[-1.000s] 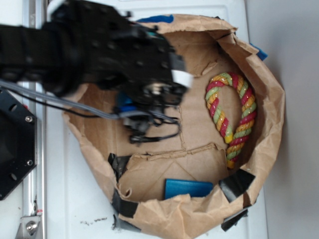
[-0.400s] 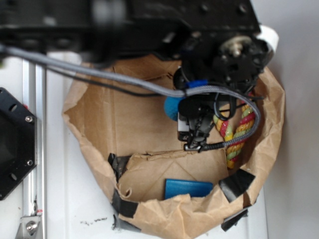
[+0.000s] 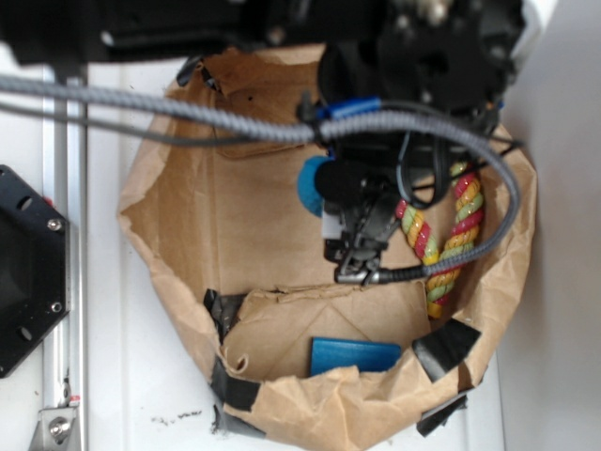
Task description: Grab the blue ball.
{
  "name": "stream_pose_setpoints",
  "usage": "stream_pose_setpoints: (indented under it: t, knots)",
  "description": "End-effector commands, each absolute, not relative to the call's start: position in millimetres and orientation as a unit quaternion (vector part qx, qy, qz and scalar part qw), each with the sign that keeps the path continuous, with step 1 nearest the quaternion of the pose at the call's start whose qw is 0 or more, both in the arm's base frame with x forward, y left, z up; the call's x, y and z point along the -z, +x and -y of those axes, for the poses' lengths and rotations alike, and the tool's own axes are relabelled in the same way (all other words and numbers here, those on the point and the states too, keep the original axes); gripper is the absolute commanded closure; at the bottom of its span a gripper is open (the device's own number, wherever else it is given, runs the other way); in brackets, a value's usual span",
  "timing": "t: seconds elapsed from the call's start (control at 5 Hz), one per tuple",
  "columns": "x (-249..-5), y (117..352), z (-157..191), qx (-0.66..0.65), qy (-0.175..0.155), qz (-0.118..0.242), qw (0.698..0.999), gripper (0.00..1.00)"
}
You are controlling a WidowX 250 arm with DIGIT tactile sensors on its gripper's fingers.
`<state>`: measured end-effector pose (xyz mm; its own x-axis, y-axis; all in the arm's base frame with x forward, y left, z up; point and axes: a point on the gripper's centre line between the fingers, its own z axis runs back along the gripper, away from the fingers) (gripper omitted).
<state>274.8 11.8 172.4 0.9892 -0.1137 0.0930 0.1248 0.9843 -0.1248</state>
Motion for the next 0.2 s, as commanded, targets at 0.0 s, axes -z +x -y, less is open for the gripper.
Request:
stream_pose_setpoints:
  t: [0.0]
  knots:
    - [-191.3,289.3,-16.9,0.050,-0.044,0.087,0.994,1.00]
